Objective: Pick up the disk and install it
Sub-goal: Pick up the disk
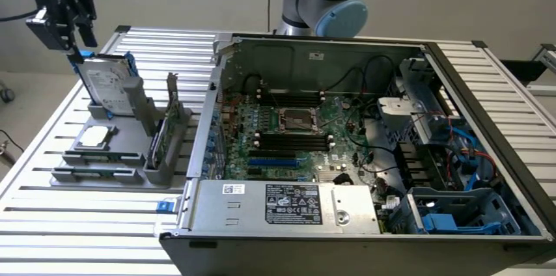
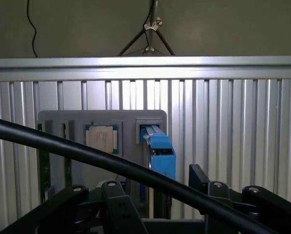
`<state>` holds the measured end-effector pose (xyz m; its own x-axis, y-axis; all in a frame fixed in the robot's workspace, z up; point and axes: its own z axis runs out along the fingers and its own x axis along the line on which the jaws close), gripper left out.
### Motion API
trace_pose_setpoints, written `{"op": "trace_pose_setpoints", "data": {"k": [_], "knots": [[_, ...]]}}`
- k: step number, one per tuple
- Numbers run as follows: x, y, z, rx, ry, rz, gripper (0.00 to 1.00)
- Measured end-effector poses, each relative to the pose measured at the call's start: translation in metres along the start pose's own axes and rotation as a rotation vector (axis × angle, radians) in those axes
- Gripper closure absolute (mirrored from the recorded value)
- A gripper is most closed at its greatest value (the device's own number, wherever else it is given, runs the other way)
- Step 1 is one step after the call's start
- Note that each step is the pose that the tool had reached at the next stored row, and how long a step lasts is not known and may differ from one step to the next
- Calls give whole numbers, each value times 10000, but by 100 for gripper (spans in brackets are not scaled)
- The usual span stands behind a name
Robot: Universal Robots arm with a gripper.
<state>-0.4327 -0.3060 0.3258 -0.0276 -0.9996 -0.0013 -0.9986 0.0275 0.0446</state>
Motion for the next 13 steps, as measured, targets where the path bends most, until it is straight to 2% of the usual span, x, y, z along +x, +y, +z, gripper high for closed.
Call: {"op": "trace_pose_setpoints", "data": {"k": [3,8,13], "knots": [[-3,48,58,2,-3,56,40],[-7,48,149,14,-3,63,40],[-32,45,234,96,-6,62,40]]}}
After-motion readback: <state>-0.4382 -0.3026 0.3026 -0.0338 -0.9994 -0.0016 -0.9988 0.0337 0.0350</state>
